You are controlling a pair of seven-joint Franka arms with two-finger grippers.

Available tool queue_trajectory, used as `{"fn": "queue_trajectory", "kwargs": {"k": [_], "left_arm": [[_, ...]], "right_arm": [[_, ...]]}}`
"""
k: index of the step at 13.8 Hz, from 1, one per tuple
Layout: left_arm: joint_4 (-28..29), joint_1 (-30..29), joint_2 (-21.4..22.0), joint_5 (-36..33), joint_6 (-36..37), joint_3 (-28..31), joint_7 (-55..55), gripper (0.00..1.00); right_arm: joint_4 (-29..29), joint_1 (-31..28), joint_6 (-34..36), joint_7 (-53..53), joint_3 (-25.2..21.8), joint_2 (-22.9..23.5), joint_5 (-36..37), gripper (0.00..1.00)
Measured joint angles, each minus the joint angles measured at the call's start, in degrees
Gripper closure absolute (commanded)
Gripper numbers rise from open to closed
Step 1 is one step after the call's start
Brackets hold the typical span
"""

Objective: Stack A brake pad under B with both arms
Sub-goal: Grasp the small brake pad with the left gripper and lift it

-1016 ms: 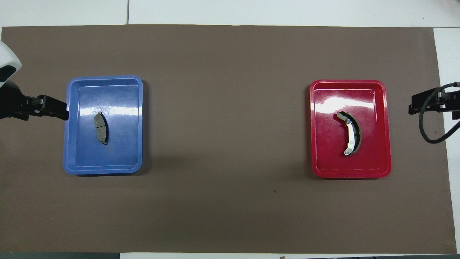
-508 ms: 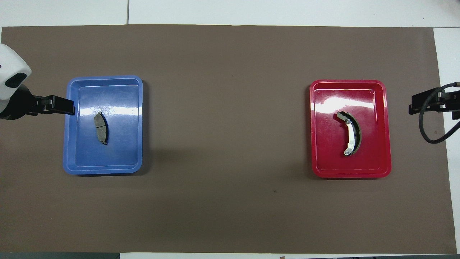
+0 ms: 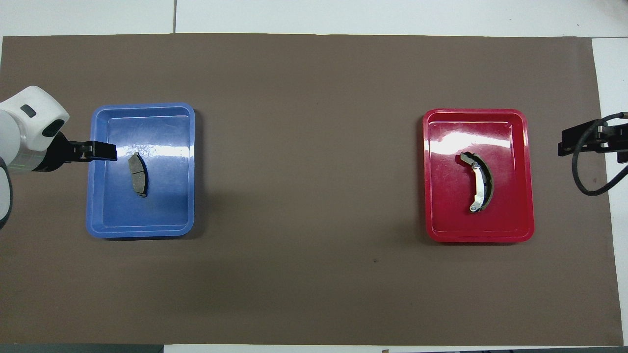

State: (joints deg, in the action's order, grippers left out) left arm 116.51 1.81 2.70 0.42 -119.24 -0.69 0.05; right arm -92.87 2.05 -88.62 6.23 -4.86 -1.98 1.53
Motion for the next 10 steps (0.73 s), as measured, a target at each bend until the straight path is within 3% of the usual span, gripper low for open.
{"fn": "queue_trajectory", "kwargs": {"k": [7, 10], "left_arm": [[1.3, -0.7, -10.0, 0.0, -11.9, 0.1, 0.0, 0.01], [2.4, -0.7, -12.3, 0.0, -15.3, 0.1, 0.0, 0.01]], "right_arm": [[0.0, 0.0, 0.0, 0.0, 0.0, 0.0, 0.0, 0.00], [0.0, 0.0, 0.0, 0.0, 0.0, 0.0, 0.0, 0.00]]}}
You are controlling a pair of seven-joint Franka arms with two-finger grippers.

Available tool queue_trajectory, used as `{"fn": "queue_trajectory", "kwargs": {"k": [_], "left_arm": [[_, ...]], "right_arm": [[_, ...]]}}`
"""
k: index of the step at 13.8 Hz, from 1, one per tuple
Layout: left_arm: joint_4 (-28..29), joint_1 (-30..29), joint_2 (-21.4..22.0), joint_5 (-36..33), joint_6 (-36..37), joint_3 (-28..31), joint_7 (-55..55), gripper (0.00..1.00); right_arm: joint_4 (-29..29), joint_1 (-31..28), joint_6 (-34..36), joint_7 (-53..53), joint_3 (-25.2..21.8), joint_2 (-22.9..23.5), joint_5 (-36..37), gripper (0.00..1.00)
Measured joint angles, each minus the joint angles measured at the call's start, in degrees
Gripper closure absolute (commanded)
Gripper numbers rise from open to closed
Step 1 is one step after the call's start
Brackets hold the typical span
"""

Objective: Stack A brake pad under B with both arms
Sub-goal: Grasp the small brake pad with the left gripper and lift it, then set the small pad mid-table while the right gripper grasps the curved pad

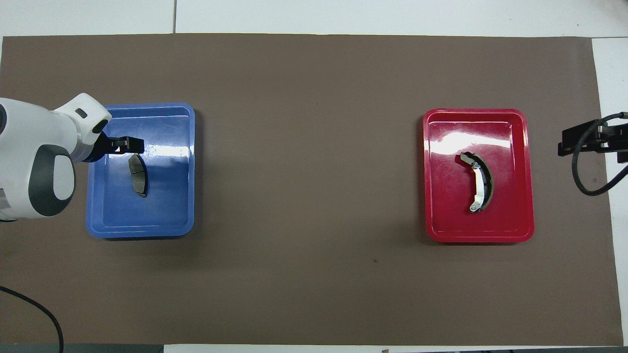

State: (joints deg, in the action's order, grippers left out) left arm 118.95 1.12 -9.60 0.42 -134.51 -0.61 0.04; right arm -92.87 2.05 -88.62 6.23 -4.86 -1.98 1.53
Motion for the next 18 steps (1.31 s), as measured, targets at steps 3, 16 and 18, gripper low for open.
{"fn": "queue_trajectory", "kwargs": {"k": [3, 16, 18], "left_arm": [[3.4, -0.5, -0.7, 0.0, -4.5, 0.0, 0.0, 0.01], [4.8, -0.7, -1.0, 0.0, -2.1, -0.4, 0.7, 0.93], [3.1, 1.1, 1.9, 0.0, 3.8, -0.7, 1.1, 0.97]], "right_arm": [[0.0, 0.0, 0.0, 0.0, 0.0, 0.0, 0.0, 0.00], [0.0, 0.0, 0.0, 0.0, 0.0, 0.0, 0.0, 0.00], [0.0, 0.0, 0.0, 0.0, 0.0, 0.0, 0.0, 0.00]]}}
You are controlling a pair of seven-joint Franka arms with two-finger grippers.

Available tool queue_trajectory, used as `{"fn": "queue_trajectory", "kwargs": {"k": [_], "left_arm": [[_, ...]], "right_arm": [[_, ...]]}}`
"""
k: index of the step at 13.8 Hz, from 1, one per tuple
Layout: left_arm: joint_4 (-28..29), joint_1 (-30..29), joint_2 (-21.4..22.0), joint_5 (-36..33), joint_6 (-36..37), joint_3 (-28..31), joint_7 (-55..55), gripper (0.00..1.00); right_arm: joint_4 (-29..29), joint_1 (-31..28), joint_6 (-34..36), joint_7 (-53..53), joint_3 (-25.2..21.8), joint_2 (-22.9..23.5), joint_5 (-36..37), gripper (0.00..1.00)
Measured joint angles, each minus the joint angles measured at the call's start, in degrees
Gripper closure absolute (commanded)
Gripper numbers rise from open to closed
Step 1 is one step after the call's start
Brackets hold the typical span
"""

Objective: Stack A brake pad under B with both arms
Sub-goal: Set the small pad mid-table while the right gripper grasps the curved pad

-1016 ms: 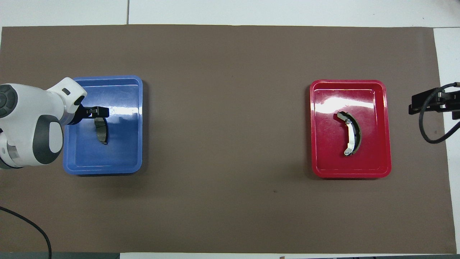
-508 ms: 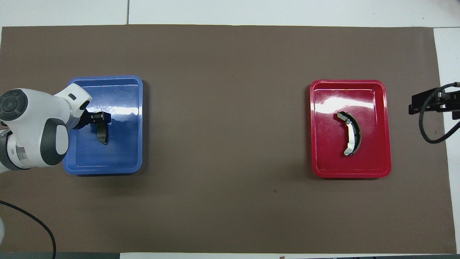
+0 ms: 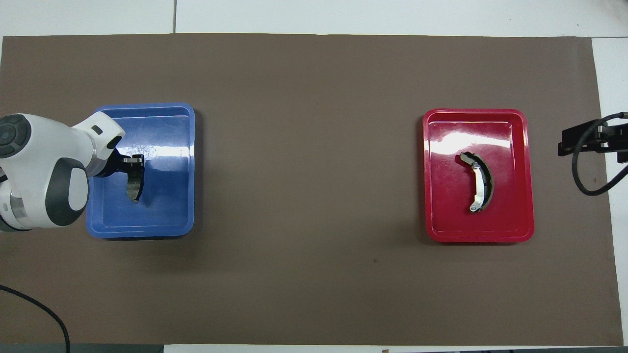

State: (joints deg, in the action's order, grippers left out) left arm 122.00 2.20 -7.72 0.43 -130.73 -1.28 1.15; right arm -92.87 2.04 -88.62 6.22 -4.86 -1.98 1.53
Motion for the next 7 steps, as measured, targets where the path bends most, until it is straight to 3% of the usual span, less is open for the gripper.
{"fn": "queue_trajectory", "kwargs": {"k": [3, 7], "left_arm": [[-2.9, 7.9, 2.6, 0.0, 3.9, -0.3, 9.4, 0.99], [-2.9, 21.0, -0.2, 0.0, -0.7, -0.7, 25.4, 0.99]], "right_arm": [[0.0, 0.0, 0.0, 0.0, 0.0, 0.0, 0.0, 0.00], [-1.0, -0.1, -3.4, 0.0, 0.0, -0.1, 0.0, 0.00]]}}
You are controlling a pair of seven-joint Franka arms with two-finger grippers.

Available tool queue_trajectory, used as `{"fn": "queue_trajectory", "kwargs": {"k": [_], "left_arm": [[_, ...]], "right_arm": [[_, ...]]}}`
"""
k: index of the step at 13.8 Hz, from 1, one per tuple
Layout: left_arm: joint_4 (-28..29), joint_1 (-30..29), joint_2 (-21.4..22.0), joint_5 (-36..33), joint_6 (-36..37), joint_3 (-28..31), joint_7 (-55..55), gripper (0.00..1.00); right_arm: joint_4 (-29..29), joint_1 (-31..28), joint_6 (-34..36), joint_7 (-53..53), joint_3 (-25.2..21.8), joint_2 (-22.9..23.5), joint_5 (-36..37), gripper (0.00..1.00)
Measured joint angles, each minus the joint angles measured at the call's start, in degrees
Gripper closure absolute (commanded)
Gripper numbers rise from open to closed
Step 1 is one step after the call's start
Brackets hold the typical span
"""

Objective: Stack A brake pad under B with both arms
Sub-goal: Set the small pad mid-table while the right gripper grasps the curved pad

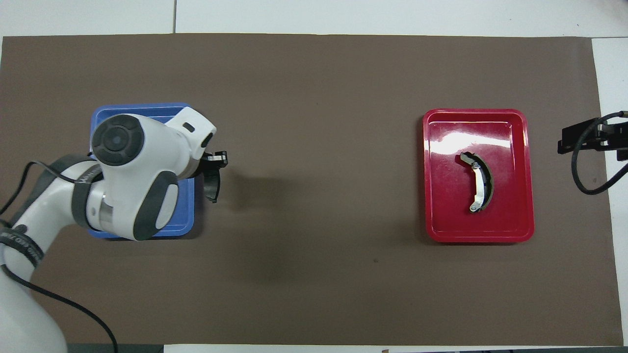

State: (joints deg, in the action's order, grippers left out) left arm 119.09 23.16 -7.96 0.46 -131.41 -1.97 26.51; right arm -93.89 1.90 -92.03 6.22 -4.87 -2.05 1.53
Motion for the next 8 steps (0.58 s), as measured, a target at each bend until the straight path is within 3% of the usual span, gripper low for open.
{"fn": "queue_trajectory", "kwargs": {"k": [3, 6, 7, 8], "left_arm": [[-2.0, 6.0, -3.3, 0.0, -1.8, 0.0, 7.7, 0.99], [-8.9, 9.7, -10.1, 0.0, -2.4, 0.0, 12.0, 0.94], [-10.6, 10.9, -12.3, 0.0, -3.7, 0.0, 12.2, 0.85], [-11.4, 12.0, -14.0, 0.0, -5.6, 0.0, 12.4, 0.64]], "right_arm": [[-4.5, -1.0, -6.2, -0.1, -0.2, -0.3, 0.0, 0.00], [-10.3, -1.3, -13.3, -1.6, -0.2, 0.9, -0.2, 0.00], [-12.3, -1.2, -16.4, -2.2, -0.2, 2.1, -0.8, 0.00], [-14.4, -1.0, -19.9, -2.8, -0.2, 3.1, -1.7, 0.00]]}}
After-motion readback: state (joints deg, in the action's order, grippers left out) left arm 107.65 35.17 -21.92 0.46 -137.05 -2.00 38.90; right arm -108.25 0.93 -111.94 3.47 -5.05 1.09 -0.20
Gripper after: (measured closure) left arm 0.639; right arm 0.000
